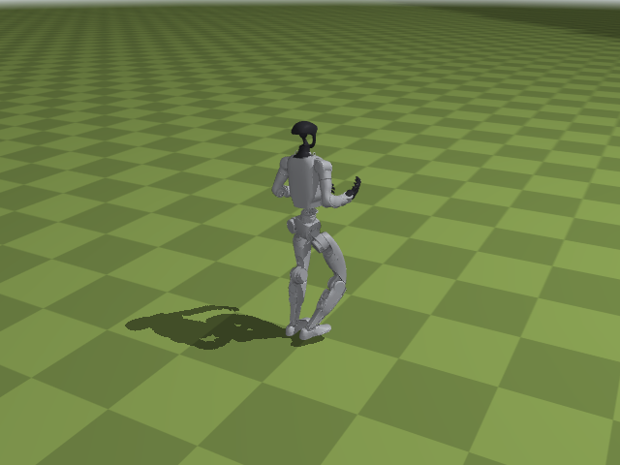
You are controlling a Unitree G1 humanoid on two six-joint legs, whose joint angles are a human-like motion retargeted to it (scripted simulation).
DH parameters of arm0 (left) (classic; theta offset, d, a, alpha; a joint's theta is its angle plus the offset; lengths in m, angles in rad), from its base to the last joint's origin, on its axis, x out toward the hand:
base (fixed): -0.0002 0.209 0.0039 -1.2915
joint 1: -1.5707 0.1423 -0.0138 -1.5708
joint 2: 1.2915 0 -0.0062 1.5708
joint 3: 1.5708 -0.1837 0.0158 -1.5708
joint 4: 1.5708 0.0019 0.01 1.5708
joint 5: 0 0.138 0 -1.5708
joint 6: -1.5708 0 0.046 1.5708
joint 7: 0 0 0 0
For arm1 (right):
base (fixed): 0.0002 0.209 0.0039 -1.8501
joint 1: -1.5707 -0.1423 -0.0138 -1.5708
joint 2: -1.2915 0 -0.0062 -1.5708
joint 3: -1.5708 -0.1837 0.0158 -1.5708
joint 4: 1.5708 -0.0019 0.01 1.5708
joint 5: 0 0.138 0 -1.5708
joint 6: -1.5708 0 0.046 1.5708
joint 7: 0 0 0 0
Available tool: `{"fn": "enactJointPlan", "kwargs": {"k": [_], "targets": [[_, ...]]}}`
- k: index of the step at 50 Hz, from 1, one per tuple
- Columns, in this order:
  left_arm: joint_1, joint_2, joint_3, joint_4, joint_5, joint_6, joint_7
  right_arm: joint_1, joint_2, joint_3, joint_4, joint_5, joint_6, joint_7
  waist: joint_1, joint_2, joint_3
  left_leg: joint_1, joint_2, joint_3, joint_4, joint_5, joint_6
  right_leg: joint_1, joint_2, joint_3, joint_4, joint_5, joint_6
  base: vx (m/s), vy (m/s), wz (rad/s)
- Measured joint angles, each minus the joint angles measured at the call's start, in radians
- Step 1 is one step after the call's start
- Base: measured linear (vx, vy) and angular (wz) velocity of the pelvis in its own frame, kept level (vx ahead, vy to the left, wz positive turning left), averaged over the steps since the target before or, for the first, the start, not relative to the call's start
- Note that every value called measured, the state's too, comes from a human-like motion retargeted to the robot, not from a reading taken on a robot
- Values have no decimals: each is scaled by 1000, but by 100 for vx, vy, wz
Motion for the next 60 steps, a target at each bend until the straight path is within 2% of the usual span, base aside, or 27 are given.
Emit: {"fn": "enactJointPlan", "kwargs": {"k": [6,7,8,9,13,15,18,20,27,38,40,42,45,49,52,56,60], "targets": [[47,29,24,15,-40,31,-35,48,-2,-7,34,30,20,17,-50,-69,-11,-95,-26,-2,109,-32,5,-61,-48,28,50,-9,25,-3,-3,36],[56,36,29,18,-48,38,-42,55,-4,-5,39,35,26,19,-60,-64,-29,-120,-12,-3,121,-37,3,-76,-34,25,39,-2,24,4,-5,25],[65,45,40,22,-61,45,-50,57,-7,-1,45,44,33,22,-75,-42,-75,-164,25,-4,123,-43,-2,-106,8,10,5,17,15,3,-6,23],[75,46,43,26,-67,51,-53,65,-9,2,50,49,37,22,-82,-41,-85,-188,36,-2,145,-48,-5,-119,17,11,3,22,14,-1,-8,21],[106,47,49,45,-88,66,-49,91,-9,11,58,62,49,19,-92,-60,-68,-250,48,3,266,-78,-10,-128,15,27,22,13,15,-3,-11,20],[104,52,60,60,-109,72,-42,84,-8,16,60,72,56,12,-94,-2,-114,-334,143,-6,349,-122,-24,-142,106,-10,-54,46,-7,3,-12,-3],[118,39,58,73,-115,71,-19,95,-5,27,61,70,56,7,-90,-2,-98,-393,170,-3,477,-147,-33,-153,112,-9,-21,37,-15,-5,-14,6],[100,36,60,91,-120,64,7,77,-5,35,61,73,53,-2,-80,58,-130,-464,263,-18,555,-178,-52,-162,198,-44,-93,73,-38,1,-13,-18],[90,26,48,118,-126,61,42,61,-11,73,43,69,50,0,-71,144,-150,-574,405,-15,717,-202,-87,-183,298,-87,-128,104,-83,-2,-11,1],[74,-1,57,119,-110,70,59,64,-34,69,-3,-15,67,-4,-86,188,-122,-605,456,7,832,-232,-92,-190,312,-117,-53,57,-122,0,-7,46],[69,-9,65,119,-106,66,60,64,-34,57,-11,-22,71,-4,-80,189,-114,-611,469,21,860,-220,-94,-188,305,-134,-43,56,-128,-1,-8,74],[84,-22,60,99,-104,62,65,54,-43,30,-33,-20,74,-6,-78,187,-113,-613,482,43,886,-150,-106,-192,303,-133,-44,92,-122,-1,-8,96],[103,-22,61,79,-108,57,79,67,-50,6,-80,-3,76,-2,-78,179,-115,-611,456,36,909,-22,-147,-215,316,-103,-30,178,-91,-3,-8,95],[117,-17,51,77,-114,64,102,86,-66,1,-131,27,92,19,-109,146,-113,-557,332,3,856,72,-170,-303,300,-47,117,266,-38,-5,-7,93],[122,-9,38,86,-126,73,101,78,-83,2,-180,55,107,28,-146,108,-107,-482,222,-25,751,44,-143,-387,234,-13,288,257,-37,-5,-7,92],[76,0,13,152,-106,81,81,43,-84,6,-174,57,124,45,-170,76,-88,-400,142,-58,621,-83,-87,-484,175,38,455,221,-44,-7,-8,92],[27,-6,3,218,-81,97,56,16,-79,32,-131,34,153,78,-176,69,-86,-393,123,-110,557,-44,-92,-498,174,79,448,214,-50,-8,-13,89]]}}
